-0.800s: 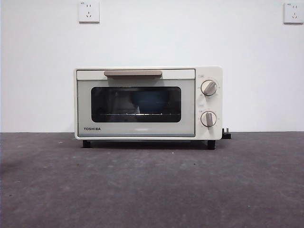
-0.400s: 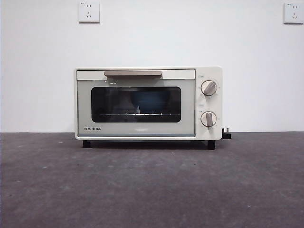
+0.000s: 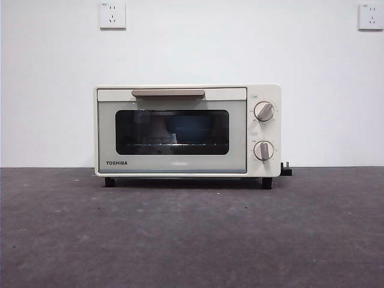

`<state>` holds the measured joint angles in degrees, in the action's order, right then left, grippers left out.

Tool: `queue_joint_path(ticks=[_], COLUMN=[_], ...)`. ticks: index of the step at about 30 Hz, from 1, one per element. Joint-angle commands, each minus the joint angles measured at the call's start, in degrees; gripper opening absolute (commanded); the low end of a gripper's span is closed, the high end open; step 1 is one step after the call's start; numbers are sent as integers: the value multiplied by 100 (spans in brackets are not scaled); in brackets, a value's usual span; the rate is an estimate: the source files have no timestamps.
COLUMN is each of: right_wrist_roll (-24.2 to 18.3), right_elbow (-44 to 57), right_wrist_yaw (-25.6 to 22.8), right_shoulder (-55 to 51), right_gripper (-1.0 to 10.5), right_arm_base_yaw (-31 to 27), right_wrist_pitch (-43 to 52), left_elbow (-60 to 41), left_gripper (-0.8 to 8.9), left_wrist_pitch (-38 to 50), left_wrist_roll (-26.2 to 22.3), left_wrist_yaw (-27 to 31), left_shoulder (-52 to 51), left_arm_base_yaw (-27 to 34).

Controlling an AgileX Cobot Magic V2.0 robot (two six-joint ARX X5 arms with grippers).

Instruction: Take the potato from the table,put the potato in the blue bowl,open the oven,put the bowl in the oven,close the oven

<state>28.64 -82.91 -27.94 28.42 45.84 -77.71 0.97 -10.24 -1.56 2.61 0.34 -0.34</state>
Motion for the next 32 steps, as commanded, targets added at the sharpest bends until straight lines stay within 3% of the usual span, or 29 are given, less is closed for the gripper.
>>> queue_joint_path(ticks=[1,20,23,27,29,32], right_wrist_roll=[-37,-52,-691,-876,-1095,-1978], right_elbow=[31,31,33,313,704,1631], right_wrist_yaw=[-15,-17,-542,-1139,-1163,-898], right_shoulder=[-7,-9,-9,-13,-39,-195], right_gripper=[0,0,1,1,1,1], right_arm_base_yaw=[7,28,-37,-752,-1287,-1989], right_wrist_pitch=[-131,-131,-129,-127,20,1058], left_elbow=[-55,-55,-55,-55,-55,-55], left_gripper=[-4,-4,-4,-4,-4,-4], left_wrist_pitch=[87,85,85,85,85,85], left_wrist_roll=[-98,-98,-98,-98,-98,-101], left_wrist_yaw=[-120,-153,-153,-153,-153,-153], left_shoulder=[-11,282,339,382,387,396], left_arm_base_yaw=[33,31,31,31,31,31])
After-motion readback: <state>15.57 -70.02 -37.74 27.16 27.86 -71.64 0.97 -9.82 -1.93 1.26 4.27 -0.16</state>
